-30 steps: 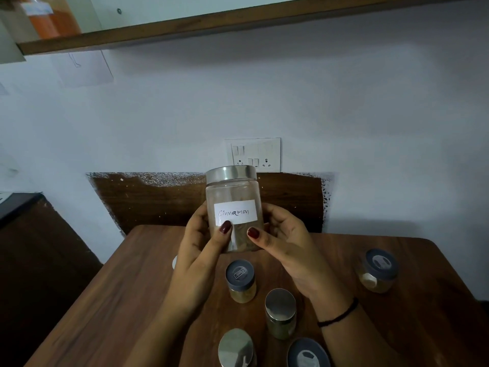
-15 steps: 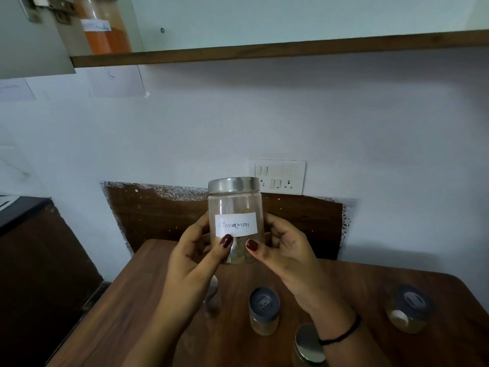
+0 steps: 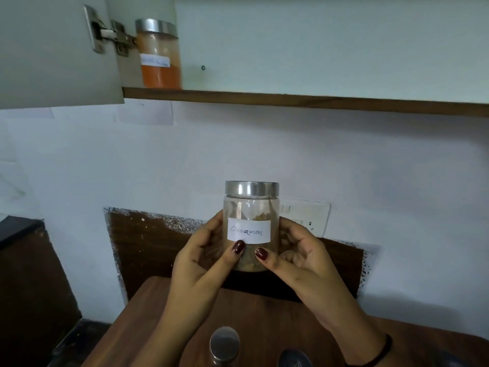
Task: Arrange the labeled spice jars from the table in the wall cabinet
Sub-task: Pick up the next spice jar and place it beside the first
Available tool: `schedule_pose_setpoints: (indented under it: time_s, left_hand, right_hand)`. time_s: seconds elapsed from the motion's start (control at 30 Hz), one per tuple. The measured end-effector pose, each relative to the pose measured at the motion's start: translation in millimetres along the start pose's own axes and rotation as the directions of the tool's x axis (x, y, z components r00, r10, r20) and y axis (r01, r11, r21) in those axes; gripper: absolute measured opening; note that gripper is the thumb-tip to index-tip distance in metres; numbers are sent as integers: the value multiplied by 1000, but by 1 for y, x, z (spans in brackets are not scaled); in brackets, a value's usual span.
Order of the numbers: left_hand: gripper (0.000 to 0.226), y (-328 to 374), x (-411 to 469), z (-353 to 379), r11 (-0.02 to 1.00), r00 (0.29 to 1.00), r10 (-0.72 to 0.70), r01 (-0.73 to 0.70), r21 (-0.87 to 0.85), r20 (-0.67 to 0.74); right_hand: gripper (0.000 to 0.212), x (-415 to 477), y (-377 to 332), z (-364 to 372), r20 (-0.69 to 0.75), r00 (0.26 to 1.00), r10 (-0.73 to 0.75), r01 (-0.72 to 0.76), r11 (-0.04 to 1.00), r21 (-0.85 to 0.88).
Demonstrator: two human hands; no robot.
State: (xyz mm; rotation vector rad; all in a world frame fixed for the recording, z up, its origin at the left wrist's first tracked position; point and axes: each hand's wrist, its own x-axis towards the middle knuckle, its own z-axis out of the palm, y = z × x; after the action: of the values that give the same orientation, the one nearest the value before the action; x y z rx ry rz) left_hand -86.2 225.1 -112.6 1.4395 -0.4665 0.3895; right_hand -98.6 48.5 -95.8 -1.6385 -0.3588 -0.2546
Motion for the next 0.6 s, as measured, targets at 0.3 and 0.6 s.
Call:
schedule_pose_setpoints:
  time_s: [0.3, 0.6]
  left_hand:
    - [51, 43, 76, -38, 977, 980, 197, -197, 86, 8]
    - [46, 66, 149, -57, 938, 950, 311, -302, 167, -30]
  right_hand:
    - [66, 81, -61, 22, 65, 987, -150, 160, 967, -197]
    - [52, 146, -103, 34, 72, 950, -303, 311, 920, -239]
